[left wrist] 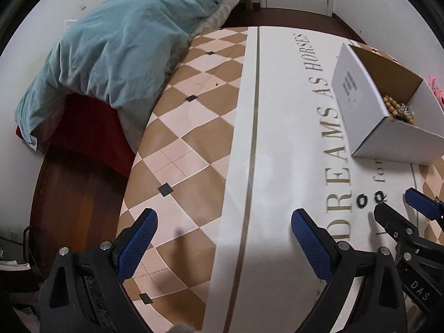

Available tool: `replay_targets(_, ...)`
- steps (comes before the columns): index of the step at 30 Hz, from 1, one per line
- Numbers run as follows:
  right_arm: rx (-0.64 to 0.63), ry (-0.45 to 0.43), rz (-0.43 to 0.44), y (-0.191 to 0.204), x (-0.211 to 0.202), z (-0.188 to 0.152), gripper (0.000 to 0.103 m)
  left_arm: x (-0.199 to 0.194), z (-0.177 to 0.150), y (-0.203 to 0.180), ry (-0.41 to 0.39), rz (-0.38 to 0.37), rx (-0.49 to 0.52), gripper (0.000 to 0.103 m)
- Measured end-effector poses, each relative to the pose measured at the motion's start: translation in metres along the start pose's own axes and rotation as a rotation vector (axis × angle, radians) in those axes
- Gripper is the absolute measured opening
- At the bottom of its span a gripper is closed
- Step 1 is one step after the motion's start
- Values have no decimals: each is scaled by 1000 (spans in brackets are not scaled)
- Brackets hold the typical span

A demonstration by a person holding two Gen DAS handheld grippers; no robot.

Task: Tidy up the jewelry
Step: 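Grasp a small black ring on the tablecloth with the right gripper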

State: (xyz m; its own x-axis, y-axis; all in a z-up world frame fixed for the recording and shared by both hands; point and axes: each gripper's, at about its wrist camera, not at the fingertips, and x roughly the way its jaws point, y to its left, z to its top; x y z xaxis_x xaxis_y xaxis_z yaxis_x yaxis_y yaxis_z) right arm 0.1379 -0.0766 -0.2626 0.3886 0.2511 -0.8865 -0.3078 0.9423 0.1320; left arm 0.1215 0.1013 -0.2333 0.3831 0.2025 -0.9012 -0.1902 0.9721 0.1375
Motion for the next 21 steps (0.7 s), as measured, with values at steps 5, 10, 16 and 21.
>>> replay_targets(5,-54,-14,-21,13,7,0,54,6,-3,3,13,-13,-7,98)
replay_targets(10,-92,-37,-58,20,7,4,13,4,-4,1,17,-20,-8,98)
replay_targets(16,-30,-53,-36,3,-2,2,13,-7,-2,-18,-5,-48,18,98)
replay_targets(21,76,-85,-51,-38,-28,-4,13,-12,0,-52,-4,-125,43,98)
